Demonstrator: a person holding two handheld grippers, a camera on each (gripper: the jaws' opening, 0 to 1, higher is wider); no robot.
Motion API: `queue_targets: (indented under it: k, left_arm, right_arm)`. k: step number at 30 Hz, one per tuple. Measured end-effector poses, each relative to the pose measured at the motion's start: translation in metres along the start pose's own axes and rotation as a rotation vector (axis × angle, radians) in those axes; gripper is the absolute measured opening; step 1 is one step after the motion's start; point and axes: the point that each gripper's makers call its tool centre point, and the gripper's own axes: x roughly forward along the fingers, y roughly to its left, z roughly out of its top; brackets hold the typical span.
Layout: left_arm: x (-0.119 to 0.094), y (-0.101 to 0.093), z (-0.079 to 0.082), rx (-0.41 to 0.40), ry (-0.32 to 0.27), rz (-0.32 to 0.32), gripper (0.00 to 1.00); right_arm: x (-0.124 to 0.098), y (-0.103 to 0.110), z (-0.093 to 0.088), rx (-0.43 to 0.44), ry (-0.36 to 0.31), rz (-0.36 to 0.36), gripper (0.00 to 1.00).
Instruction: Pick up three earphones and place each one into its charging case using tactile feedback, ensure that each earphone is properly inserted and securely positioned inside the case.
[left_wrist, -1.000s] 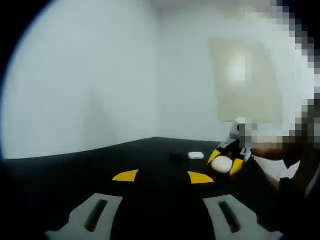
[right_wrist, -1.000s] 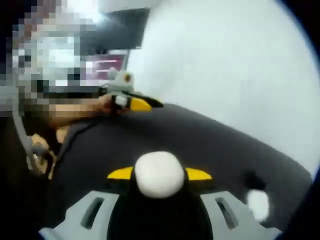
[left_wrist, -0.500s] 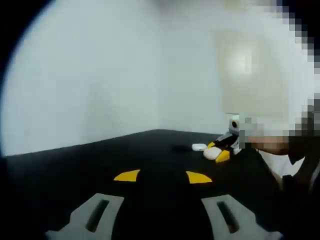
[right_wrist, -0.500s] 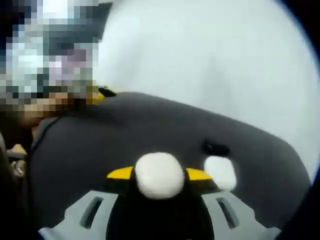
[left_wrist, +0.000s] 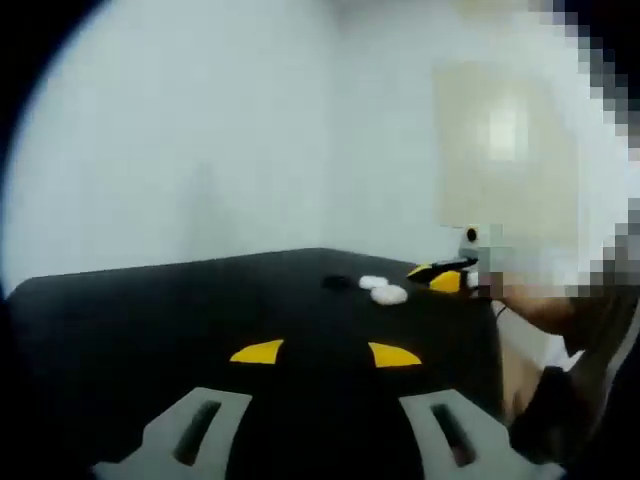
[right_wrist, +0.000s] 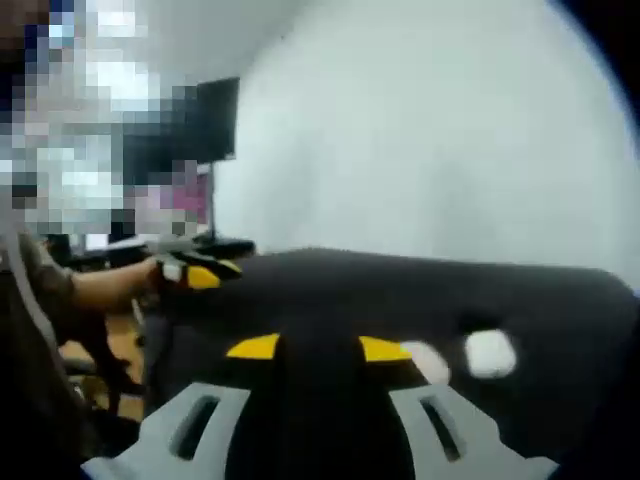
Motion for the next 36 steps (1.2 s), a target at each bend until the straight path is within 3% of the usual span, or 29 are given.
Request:
queue_targets:
  k: [1,3,7,10,12,13,14,15,17,19,20,23,25,30,36]
  left_arm:
    - [-0.001,-0.002,0.0,0.004,-0.006,-0.005,0.25]
    - [-0.001,-0.002,0.001,0.013,-0.016,-0.004,0.23]
    - [0.004,-0.001,0.001,-0.084,-0.008,-0.017,0.26]
    - [0.005,-0.001,-0.003,-0.107,0.005,-0.01,0.34]
    - [0.003,0.001,-0.008,-0.087,-0.002,0.02,0.32]
    - [0.002,0.003,-0.01,-0.07,-0.009,0.038,0.3]
    - [0.0,0.005,-0.012,-0.038,0.001,0.066,0.27]
    - [-0.001,0.004,-0.01,-0.033,-0.011,0.066,0.21]
    - [-0.002,0.003,-0.005,-0.011,-0.056,0.069,0.17]
    - [-0.001,-0.007,-0.008,0.094,-0.055,0.027,0.21]
    - [0.0,-0.022,-0.007,0.107,-0.05,0.004,0.22]
    - [0.007,-0.02,-0.016,0.101,0.005,-0.014,0.22]
    - [0.009,-0.03,-0.02,0.107,0.024,0.002,0.22]
    - [0.006,-0.032,-0.012,0.089,-0.027,0.025,0.21]
    - [0.005,-0.034,-0.007,0.076,-0.056,0.035,0.21]
  right_arm:
    - [0.003,0.002,-0.003,0.05,-0.001,0.016,0.26]
    - [0.007,0.005,-0.002,0.043,0.023,0.031,0.26]
    - [0.018,0.029,0.029,0.13,-0.07,0.138,0.25]
    - [0.024,0.03,0.023,0.104,-0.088,0.13,0.25]
    - [0.026,0.02,-0.002,0.136,-0.078,0.117,0.25]
    - [0.021,0.01,-0.019,0.078,0.061,0.066,0.23]
    - [0.023,0.008,0.0,0.097,-0.049,0.04,0.2]
    - [0.023,0.012,0.008,0.102,-0.11,0.072,0.2]
    - [0.022,0.009,-0.002,0.135,-0.057,0.065,0.2]
    - [0.023,0.0,-0.004,0.075,-0.054,0.009,0.2]
    - [0.023,0.001,-0.003,0.039,-0.063,0.014,0.2]
    - [0.023,-0.003,-0.008,0.03,-0.039,-0.009,0.21]
    - [0.024,-0.005,-0.012,0.014,-0.018,-0.018,0.21]
    - [0.025,-0.008,-0.018,-0.001,0.019,-0.02,0.21]
    - [0.014,-0.002,-0.007,-0.023,-0.048,-0.015,0.22]
